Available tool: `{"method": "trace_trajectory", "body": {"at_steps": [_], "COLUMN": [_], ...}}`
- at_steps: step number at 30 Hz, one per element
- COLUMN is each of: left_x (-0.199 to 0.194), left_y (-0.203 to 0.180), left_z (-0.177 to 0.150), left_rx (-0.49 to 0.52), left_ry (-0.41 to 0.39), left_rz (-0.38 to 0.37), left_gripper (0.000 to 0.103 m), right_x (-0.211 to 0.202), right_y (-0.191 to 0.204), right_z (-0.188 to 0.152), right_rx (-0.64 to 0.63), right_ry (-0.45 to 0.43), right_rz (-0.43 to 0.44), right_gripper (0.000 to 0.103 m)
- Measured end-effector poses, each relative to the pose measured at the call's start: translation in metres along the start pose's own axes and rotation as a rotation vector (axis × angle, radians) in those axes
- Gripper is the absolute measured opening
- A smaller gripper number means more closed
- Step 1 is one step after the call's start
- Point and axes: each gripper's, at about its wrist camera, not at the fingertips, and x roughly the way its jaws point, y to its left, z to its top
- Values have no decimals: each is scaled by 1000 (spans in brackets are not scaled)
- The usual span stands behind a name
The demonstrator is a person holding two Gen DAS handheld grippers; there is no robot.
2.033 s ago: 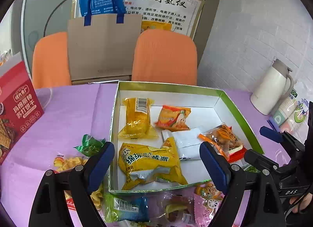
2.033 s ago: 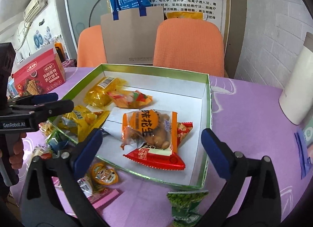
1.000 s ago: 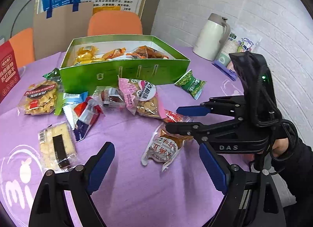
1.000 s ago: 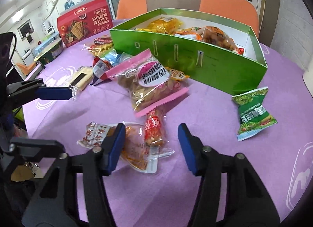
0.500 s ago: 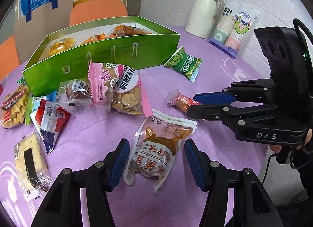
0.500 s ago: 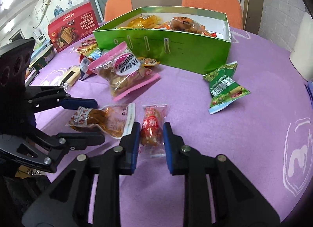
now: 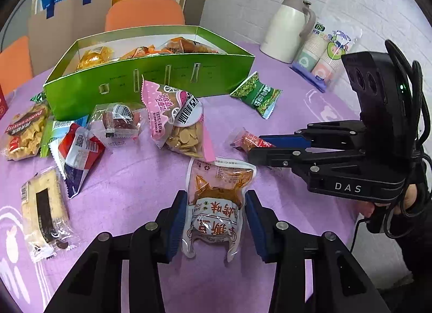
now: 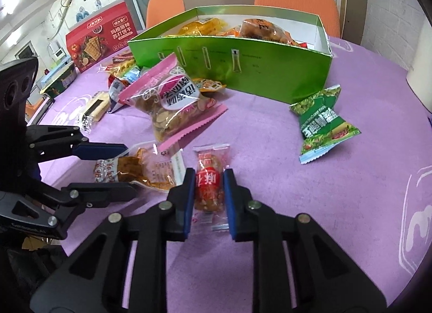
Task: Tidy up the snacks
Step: 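Carry both held packets over the green box and open both tools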
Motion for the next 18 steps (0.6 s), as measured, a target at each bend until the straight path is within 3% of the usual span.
{"method": "trace_trajectory", "body": {"at_steps": [2, 9, 14, 18], "left_x": [-12, -55, -55, -44], "left_y": [2, 7, 26, 43], "left_z": [2, 44, 83, 114], "left_rx": [-13, 2, -34, -48], "left_ry": [-22, -183, -229, -245], "left_rz": [-23, 7, 32, 100], "left_gripper": [43, 43, 43, 43], "right_x": [-11, -55, -57, -40], "right_y": [3, 10, 4, -5], "right_z": [2, 38, 75, 101], "right_rx": [-12, -33, -11, -6], "right_ry": [-22, -179, -252, -266], "right_rz": [-3, 5, -6, -47], "right_gripper": [23, 23, 23, 23]}}
